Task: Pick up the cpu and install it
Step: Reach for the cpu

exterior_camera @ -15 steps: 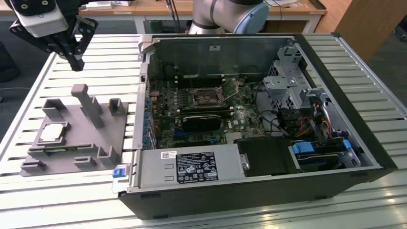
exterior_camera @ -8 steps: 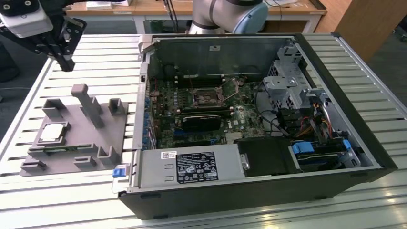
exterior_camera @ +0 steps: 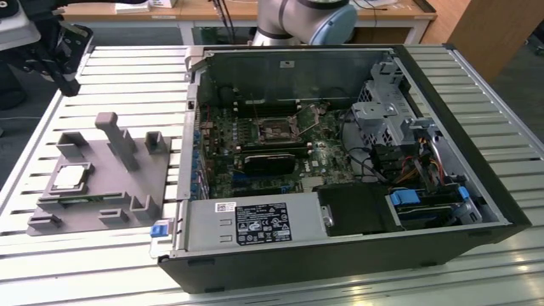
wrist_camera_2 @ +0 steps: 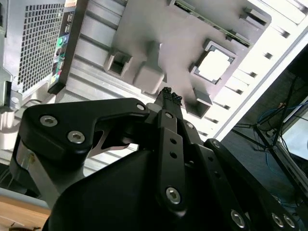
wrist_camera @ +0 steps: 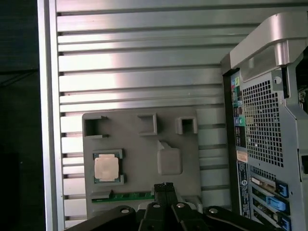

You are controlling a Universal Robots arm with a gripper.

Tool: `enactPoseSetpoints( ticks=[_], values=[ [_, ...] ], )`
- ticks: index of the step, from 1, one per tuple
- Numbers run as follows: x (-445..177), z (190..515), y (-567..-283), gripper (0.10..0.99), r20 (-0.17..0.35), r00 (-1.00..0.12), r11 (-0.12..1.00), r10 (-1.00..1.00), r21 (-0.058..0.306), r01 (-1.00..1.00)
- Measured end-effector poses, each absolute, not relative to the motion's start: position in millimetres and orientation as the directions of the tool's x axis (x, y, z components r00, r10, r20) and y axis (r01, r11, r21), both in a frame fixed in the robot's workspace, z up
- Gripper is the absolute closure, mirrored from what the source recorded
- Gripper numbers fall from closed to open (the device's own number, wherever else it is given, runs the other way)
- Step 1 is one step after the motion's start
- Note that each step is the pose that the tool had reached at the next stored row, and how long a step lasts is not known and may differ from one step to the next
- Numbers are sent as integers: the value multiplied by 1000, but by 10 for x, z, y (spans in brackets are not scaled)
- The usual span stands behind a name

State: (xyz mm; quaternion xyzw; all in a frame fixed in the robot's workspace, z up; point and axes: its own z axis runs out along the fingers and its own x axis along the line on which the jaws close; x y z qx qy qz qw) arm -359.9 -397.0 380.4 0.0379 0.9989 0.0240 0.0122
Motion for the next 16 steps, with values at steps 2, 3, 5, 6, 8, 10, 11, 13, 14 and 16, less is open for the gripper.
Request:
enactPoseSetpoints(
  ticks=[2,3,5,6,8,10,11,13,14,16],
  values=[
    [-3680,3800,-3968,980,-23,-997,996,76,49,75],
    [-3720,3798,-3967,980,-23,-997,996,76,49,75],
    [-3796,3794,-3965,980,-23,-997,996,76,49,75],
    [-3833,3792,-3963,980,-23,-997,996,76,49,75],
    [-3906,3785,-3957,980,-23,-997,996,76,49,75],
    [-3977,3780,-3947,980,-23,-997,996,76,49,75],
    [-4016,3778,-3942,980,-23,-997,996,76,49,75],
    [-4099,3770,-3935,980,-23,-997,996,76,49,75],
    [-4139,3768,-3932,980,-23,-997,996,76,49,75],
    [-4214,3765,-3926,980,-23,-997,996,77,49,75]
  ],
)
